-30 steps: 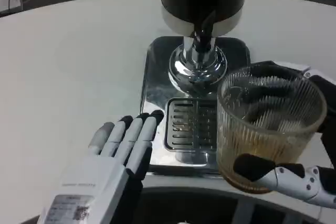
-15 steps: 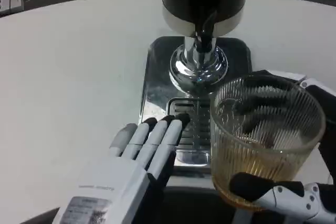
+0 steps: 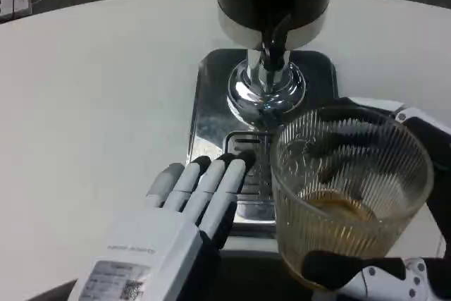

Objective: Grasp the cup under the faucet to collect the drink, then remove the cup.

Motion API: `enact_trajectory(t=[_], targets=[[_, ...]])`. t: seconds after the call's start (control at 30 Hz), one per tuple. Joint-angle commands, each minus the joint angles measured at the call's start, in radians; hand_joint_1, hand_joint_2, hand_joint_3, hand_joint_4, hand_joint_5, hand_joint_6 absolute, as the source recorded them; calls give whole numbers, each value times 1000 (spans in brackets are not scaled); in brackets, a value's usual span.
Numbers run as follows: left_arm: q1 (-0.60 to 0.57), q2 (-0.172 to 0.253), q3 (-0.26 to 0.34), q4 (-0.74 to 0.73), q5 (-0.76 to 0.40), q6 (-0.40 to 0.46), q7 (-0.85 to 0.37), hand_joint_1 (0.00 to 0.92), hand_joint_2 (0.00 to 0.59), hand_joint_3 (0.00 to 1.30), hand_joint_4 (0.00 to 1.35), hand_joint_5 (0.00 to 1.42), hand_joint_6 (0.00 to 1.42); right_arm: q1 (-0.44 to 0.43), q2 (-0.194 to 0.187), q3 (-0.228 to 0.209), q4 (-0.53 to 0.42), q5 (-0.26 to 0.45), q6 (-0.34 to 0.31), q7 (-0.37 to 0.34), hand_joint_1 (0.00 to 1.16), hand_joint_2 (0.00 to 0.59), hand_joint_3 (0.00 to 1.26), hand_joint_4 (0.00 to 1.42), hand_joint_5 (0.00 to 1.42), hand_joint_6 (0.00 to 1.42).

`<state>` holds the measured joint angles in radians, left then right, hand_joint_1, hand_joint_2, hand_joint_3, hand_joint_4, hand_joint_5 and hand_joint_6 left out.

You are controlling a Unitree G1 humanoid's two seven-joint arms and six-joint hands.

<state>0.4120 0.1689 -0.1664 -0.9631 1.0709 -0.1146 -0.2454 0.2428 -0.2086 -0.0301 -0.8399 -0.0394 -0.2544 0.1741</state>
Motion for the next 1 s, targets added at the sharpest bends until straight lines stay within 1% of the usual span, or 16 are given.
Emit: enact_trajectory(t=[0.03, 0.23, 0.7, 0.8, 1.0], targets=[[-4, -9, 7, -12, 10, -8, -11, 0, 65, 0, 0, 0, 0, -7, -1, 8, -20, 6, -47, 10, 1138, 196, 804, 972, 1135, 1424], [0, -17, 9, -6, 10, -11, -7, 0, 64, 0, 0, 0, 0, -4, 4, 9, -24, 10, -34, 9, 1138, 196, 804, 972, 1135, 1424], [10, -29, 11, -10, 8, -17, -2, 0, 61, 0, 0, 0, 0, 17, 9, 11, -34, 6, -30, 5, 1138, 196, 804, 971, 1135, 1421], [16, -31, 12, -12, 8, -19, 0, 0, 61, 0, 0, 0, 0, 21, 9, 10, -37, 7, -30, 5, 1140, 182, 804, 971, 1135, 1424], [22, -36, 11, -14, 10, -23, 1, 0, 60, 0, 0, 0, 0, 27, 11, 11, -41, 7, -31, 4, 1140, 181, 804, 971, 1135, 1424]])
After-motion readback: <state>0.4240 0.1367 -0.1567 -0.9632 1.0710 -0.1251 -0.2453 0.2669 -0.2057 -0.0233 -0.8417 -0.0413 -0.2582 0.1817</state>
